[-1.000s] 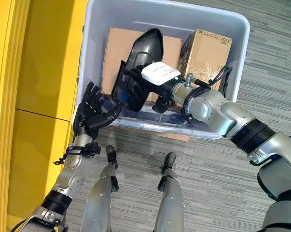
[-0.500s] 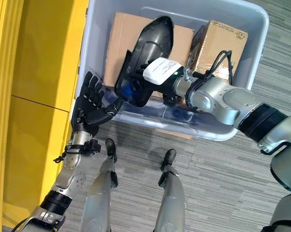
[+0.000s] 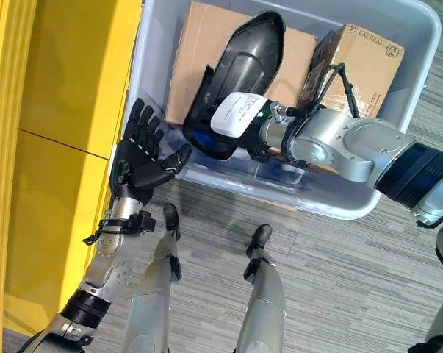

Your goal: Move parts from the plastic box to the shelf.

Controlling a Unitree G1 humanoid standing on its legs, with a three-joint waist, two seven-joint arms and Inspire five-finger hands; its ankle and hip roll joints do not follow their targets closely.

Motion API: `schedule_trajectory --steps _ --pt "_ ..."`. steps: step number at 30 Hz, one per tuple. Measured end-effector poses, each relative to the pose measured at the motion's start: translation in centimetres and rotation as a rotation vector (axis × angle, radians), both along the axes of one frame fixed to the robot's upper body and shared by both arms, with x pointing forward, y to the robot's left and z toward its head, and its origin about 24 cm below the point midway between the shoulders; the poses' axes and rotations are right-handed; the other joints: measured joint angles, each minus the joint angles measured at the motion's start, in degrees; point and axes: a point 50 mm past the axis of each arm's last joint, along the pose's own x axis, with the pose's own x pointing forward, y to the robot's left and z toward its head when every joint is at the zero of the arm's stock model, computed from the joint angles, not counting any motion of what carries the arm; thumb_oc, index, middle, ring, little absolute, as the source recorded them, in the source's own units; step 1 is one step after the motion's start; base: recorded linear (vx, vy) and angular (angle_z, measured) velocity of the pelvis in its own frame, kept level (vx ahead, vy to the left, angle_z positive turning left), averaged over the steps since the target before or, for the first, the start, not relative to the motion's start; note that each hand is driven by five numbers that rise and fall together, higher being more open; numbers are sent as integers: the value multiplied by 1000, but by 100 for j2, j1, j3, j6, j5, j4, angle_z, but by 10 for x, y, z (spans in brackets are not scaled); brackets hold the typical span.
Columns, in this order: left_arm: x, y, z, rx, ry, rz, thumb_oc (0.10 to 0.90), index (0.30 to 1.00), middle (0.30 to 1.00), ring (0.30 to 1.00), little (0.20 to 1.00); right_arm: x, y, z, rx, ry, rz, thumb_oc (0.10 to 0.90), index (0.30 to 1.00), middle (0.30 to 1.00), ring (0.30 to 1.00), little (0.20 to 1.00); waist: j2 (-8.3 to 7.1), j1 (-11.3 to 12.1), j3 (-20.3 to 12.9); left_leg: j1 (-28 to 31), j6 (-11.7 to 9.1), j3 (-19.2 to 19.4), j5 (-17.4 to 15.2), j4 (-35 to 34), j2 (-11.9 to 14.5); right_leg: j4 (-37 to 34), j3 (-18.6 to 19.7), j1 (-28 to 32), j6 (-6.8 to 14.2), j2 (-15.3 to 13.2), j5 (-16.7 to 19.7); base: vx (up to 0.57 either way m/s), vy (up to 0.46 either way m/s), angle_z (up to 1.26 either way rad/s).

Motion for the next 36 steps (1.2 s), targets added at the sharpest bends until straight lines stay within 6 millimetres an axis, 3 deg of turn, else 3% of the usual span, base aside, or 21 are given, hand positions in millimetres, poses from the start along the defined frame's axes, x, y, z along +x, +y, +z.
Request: schedule_trajectory --steps 11,27,28,29,36 --pt "-3 -2 6 -8 -30 -13 900 1000 1000 1000 1000 0 -2 1 -29 -20 -4 900 1000 1000 1000 1000 4 56 -3 -164 -1 -30 15 0 -33 193 20 -221 2 -49 -116 17 1 2" --pt "-17 6 32 -5 -181 -30 900 1000 1000 1000 1000 1 -11 24 -17 -143 9 900 1000 1000 1000 1000 7 64 -11 -912 25 -21 127 115 -113 1106 348 -1394 -101 -237 -417 15 -6 3" --pt "-18 7 33 -7 -188 -26 900 1000 1000 1000 1000 1 -12 26 -13 -151 8 631 624 624 624 624 9 47 -14 -961 -2 -20 146 118 -118 1181 356 -1462 -107 -250 -466 18 -15 9" --pt "-18 7 35 -10 -197 -25 900 1000 1000 1000 1000 1 -13 28 -5 -159 9 400 300 300 300 300 19 39 -20 -1026 -13 -31 155 147 -117 1269 357 -1542 -135 -264 -502 17 -13 10" --pt "-19 9 38 -18 -219 -17 900 1000 1000 1000 1000 -2 -9 44 43 -236 55 400 300 300 300 300 51 27 -41 -1262 -44 -98 181 324 -106 1620 401 -1832 -236 -303 -615 10 -1 4"
